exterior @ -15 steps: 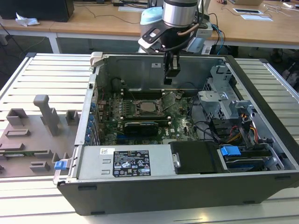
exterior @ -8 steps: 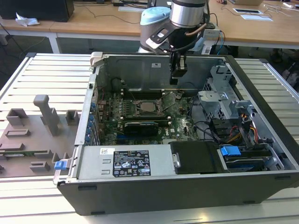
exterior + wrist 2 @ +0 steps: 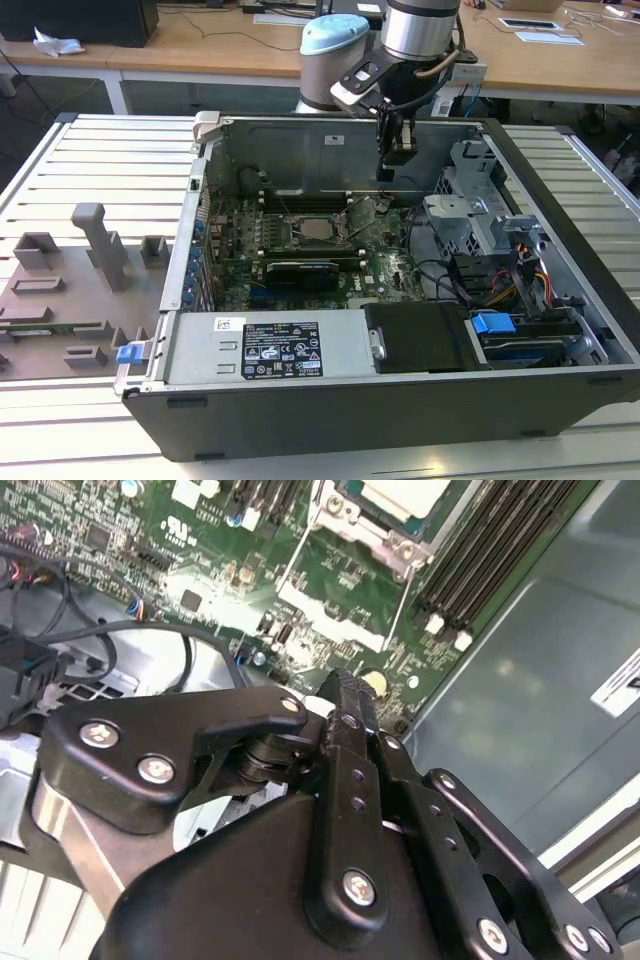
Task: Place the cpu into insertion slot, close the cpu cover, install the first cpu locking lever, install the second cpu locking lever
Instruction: 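Close the cpu cover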
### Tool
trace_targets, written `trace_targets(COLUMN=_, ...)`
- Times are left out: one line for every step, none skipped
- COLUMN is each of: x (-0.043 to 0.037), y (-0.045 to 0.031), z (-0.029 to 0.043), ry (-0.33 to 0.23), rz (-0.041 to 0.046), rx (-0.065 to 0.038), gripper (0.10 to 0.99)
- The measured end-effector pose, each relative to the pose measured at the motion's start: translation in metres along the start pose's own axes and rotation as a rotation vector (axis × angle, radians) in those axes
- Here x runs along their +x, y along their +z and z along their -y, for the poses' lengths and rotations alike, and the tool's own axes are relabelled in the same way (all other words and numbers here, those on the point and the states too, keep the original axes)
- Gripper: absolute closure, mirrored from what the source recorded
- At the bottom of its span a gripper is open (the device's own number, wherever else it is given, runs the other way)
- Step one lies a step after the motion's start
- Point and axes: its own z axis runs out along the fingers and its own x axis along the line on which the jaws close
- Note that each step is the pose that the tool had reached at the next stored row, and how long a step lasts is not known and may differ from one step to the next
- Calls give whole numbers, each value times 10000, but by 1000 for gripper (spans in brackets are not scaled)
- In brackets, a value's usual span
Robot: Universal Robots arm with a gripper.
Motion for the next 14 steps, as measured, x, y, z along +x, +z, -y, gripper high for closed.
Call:
trace_targets(x=0, y=0, z=-24, ry=1, rz=0, rx=3, gripper=980)
trace_targets(x=0, y=0, z=-43, ry=0, rz=1, rx=6, gripper=980)
trace_targets(x=1, y=0, z=-61, ry=-1, rz=0, rx=8, gripper=980)
trace_targets(x=1, y=0, z=-91, ry=0, rz=0, rx=12, gripper=980)
trace_targets(x=1, y=0, z=-129, ry=-1, rz=1, rx=17, gripper=980)
trace_targets(x=1, y=0, z=-166, ry=0, rz=0, rx=22, gripper=980)
trace_targets(x=2, y=1, z=-189, ry=0, rz=0, rx=25, gripper=980)
trace_targets(x=2, y=1, z=-205, ry=0, rz=0, rx=26, gripper=980)
trace_targets(x=2, y=1, z=-221, ry=-1, rz=0, rx=28, gripper=980)
trace_targets(x=2, y=1, z=-236, ry=-2, rz=0, rx=30, gripper=980)
trace_targets(x=2, y=1, z=-257, ry=-1, rz=0, rx=33, gripper=980)
trace_targets(x=2, y=1, z=-286, ry=-1, rz=0, rx=36, gripper=980)
trace_targets(x=3, y=1, z=-306, ry=-1, rz=0, rx=39, gripper=980)
trace_targets(x=3, y=1, z=-322, ry=-2, rz=0, rx=40, gripper=980)
